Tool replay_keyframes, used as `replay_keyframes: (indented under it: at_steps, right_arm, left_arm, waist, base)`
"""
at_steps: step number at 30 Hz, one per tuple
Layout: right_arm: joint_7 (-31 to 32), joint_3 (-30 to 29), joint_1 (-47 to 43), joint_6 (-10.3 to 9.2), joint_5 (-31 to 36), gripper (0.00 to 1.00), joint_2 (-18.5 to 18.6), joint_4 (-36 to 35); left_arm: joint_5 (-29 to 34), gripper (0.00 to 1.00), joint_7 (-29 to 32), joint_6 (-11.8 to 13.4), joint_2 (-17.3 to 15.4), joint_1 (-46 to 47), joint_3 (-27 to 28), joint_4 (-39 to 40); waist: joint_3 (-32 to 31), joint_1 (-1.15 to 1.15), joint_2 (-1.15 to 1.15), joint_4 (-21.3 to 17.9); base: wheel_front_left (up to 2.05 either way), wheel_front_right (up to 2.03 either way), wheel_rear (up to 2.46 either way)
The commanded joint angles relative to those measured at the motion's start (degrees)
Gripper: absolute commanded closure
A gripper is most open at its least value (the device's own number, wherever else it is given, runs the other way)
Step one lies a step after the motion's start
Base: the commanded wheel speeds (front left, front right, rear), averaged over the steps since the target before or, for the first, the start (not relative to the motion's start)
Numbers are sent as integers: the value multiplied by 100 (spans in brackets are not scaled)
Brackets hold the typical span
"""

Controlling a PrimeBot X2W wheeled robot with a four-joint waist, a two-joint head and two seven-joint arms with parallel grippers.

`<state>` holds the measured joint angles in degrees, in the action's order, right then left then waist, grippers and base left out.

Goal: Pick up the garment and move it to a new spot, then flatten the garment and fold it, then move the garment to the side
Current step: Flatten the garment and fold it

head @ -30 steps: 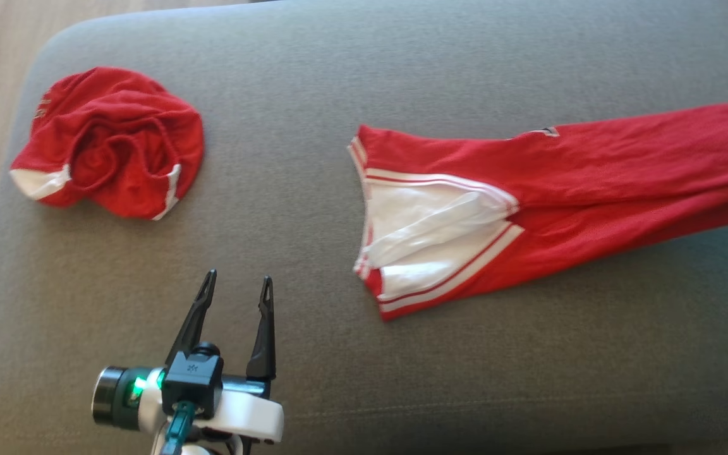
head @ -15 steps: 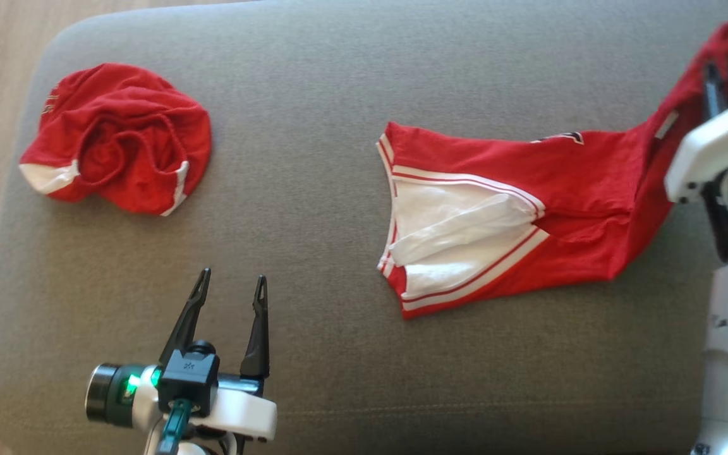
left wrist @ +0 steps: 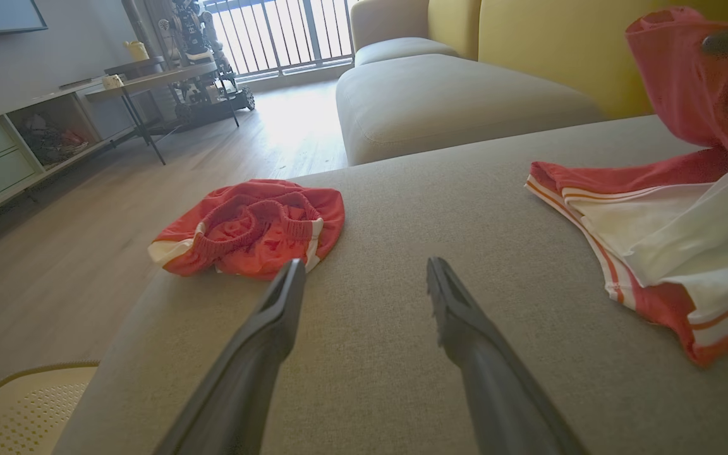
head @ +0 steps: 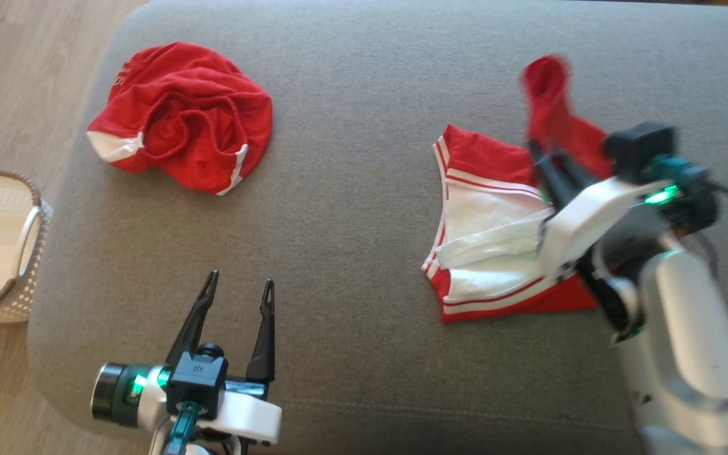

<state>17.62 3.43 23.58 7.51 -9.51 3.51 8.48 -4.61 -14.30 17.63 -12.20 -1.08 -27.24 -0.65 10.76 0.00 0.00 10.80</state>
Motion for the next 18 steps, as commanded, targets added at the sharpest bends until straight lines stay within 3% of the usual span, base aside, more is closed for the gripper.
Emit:
replay_keyframes:
  at_steps: [1, 10, 11, 12, 13, 14, 15, 18]
  right_arm:
    - [-36, 270, 78, -2, -88, 100, -62, -161]
    - [88, 1105, -147, -2, -484, 100, -63, 294]
    - [111, 1136, -158, -2, -484, 89, -63, 340]
    - [111, 1136, -158, -2, -484, 89, -63, 340]
    - [138, 1170, -168, -2, -498, 59, -63, 375]
    - [154, 1199, -176, -2, -515, 36, -63, 392]
    - [131, 1196, -176, -2, -547, 2, -63, 383]
    - [-403, 1000, -110, -2, -791, 0, -63, 173]
  left_arm:
    - [32, 0, -70, -32, 19, 107, 178, 128]
    - [57, 0, -70, -67, 41, 93, 212, 69]
    - [59, 0, -70, -64, 47, 88, 217, 65]
    - [59, 0, -70, -64, 47, 88, 217, 65]
    - [60, 0, -70, -61, 53, 82, 223, 65]
    - [59, 0, -70, -58, 59, 76, 231, 68]
    - [55, 0, -70, -60, 65, 72, 238, 72]
    - [52, 0, -70, -76, 79, 71, 265, 73]
  waist:
    - [10, 0, 0, 56]
    - [-49, 0, 0, 162]
    - [-55, 0, 0, 155]
    - [-55, 0, 0, 155]
    - [-57, 0, 0, 142]
    - [-58, 0, 0, 124]
    - [-58, 0, 0, 101]
    - [-87, 0, 0, -19]
  base:
    - [0, 0, 0]
    - [0, 0, 0]
    - [0, 0, 0]
    - [0, 0, 0]
    - [0, 0, 0]
    - [0, 0, 0]
    - [0, 0, 0]
    - [0, 0, 0]
